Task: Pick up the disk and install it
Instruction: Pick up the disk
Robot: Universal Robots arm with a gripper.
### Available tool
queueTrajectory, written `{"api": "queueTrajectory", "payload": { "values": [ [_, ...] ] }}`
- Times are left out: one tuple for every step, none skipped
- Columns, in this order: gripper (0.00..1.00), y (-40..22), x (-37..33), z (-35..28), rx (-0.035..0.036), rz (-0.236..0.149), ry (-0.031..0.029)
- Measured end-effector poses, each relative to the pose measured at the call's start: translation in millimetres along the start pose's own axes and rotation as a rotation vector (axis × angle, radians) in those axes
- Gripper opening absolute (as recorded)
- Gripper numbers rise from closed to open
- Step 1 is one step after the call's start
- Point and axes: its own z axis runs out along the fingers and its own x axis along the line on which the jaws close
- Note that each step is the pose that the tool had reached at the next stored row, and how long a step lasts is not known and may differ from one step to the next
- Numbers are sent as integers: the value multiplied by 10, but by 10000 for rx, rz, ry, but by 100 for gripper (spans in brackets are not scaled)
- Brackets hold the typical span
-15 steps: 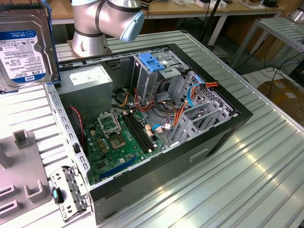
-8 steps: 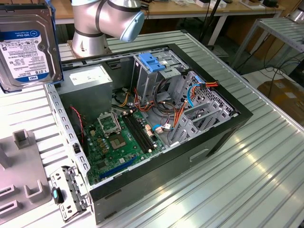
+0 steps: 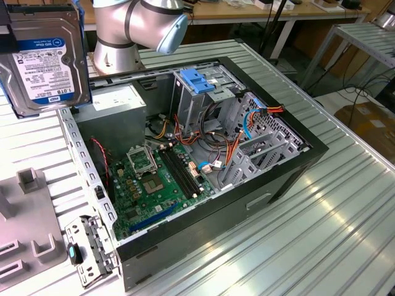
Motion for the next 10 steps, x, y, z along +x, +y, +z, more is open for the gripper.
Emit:
{"api": "queueTrajectory", "payload": {
  "values": [
    [37,-10,0,0,0,1,0],
    [37,-34,0,0,0,0,0],
    [37,-49,0,0,0,0,0],
    [37,-62,-1,0,0,1,1],
    [37,-85,-1,1,0,0,0],
    [37,-99,-1,2,0,0,0],
    [37,-111,-1,2,0,0,0],
    [37,-127,-1,2,0,0,0],
    [37,-137,-1,2,0,0,0],
    [37,-154,-1,2,0,1,0]
  ]
}}
